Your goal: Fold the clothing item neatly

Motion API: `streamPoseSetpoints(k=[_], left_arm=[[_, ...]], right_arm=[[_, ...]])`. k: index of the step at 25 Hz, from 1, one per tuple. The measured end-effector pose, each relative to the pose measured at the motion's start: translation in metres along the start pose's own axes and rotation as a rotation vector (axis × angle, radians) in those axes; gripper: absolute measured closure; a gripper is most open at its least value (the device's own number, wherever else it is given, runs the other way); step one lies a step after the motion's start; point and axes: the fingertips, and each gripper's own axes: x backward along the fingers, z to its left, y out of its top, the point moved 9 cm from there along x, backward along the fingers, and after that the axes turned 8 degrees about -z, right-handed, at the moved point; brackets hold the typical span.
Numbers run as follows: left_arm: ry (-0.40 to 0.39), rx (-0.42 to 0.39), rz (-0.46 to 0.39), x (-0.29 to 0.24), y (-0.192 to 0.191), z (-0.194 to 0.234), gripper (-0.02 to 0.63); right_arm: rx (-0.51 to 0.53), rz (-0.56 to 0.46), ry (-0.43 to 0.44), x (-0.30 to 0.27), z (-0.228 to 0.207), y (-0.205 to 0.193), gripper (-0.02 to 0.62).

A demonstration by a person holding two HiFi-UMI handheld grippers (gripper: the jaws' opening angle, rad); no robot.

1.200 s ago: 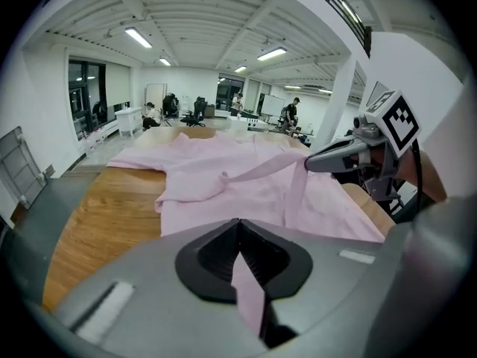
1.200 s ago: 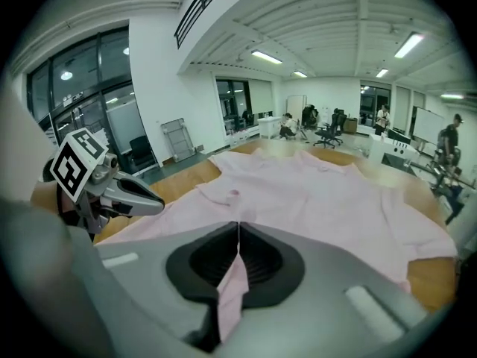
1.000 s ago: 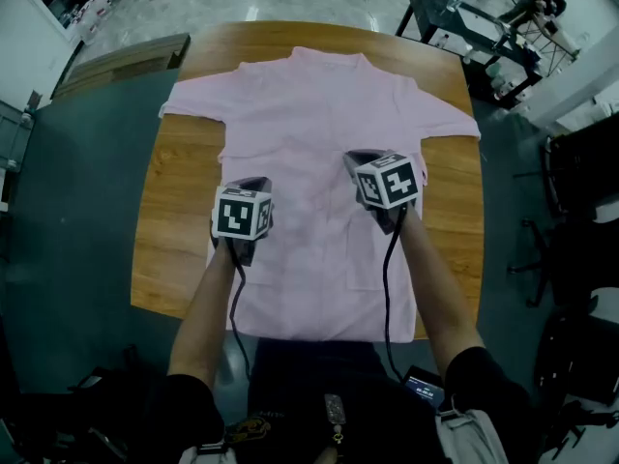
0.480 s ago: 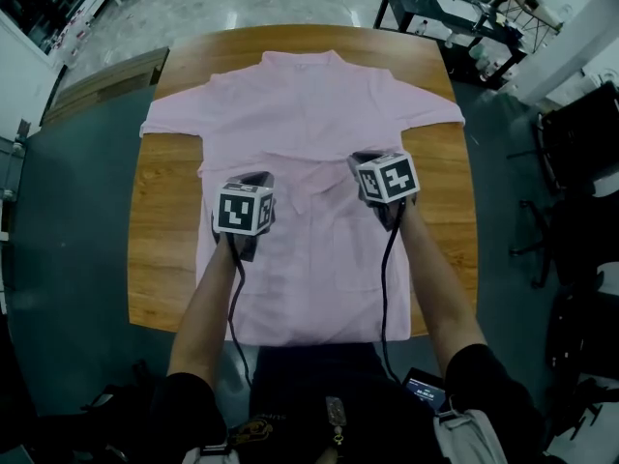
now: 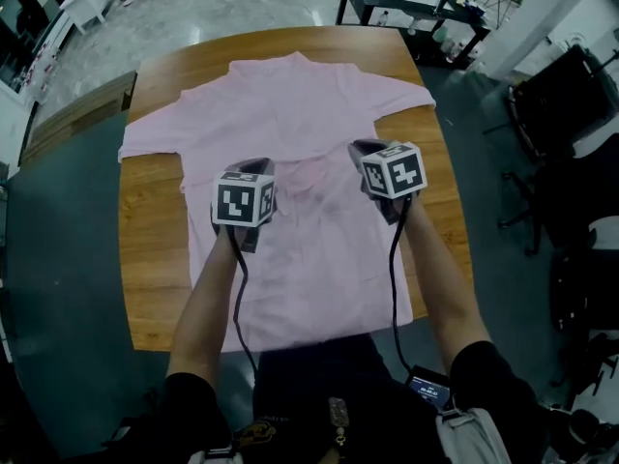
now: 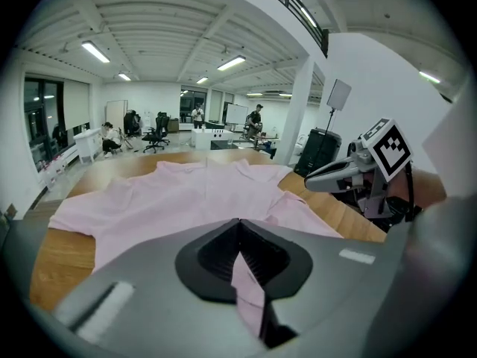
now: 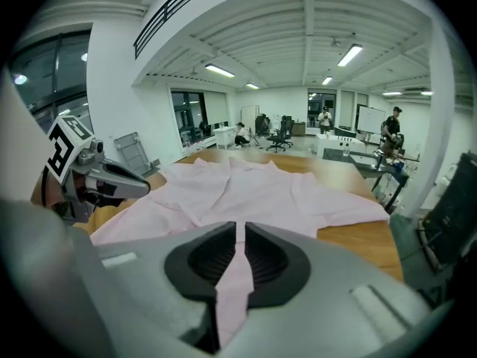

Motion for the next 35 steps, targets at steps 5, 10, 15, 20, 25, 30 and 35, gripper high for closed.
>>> streamPoseSetpoints(k=[5, 10, 15, 20, 25, 30, 35], left_arm=[[-0.084, -0.021, -0.047, -0.005, 0.019, -0.015, 0.598], [-0.153, -0.049, -0.071, -0.013, 0.034, -0.040, 0.598], [-0.183, -0.063, -0.095, -0.020, 0.055, -0.075, 0.598], [-0.139, -0.082, -0.085, -0.050, 0.067, -0.103, 0.598], [-0.073, -0.087, -0.034, -0.098, 0.069, -0.130, 0.598], [-0.049, -0.087, -0.007, -0.150, 0.078, -0.155, 0.598], [-0.040, -0.102, 0.028, -0.200, 0.085, -0.168, 0.598]], right_arm=[[-0.033, -0.049, -0.117, 0.041, -0.013, 0.015, 0.568], [-0.034, -0.093, -0.216, 0.082, -0.036, 0.025, 0.568], [-0.059, -0.133, -0.259, 0.107, -0.080, 0.024, 0.568], [-0.088, -0.139, -0.269, 0.108, -0.150, 0.007, 0.568], [-0.133, -0.132, -0.242, 0.089, -0.226, -0.013, 0.568], [-0.164, -0.119, -0.234, 0.062, -0.288, -0.024, 0.568], [-0.200, -0.116, -0.236, 0.029, -0.332, -0.035, 0.545]])
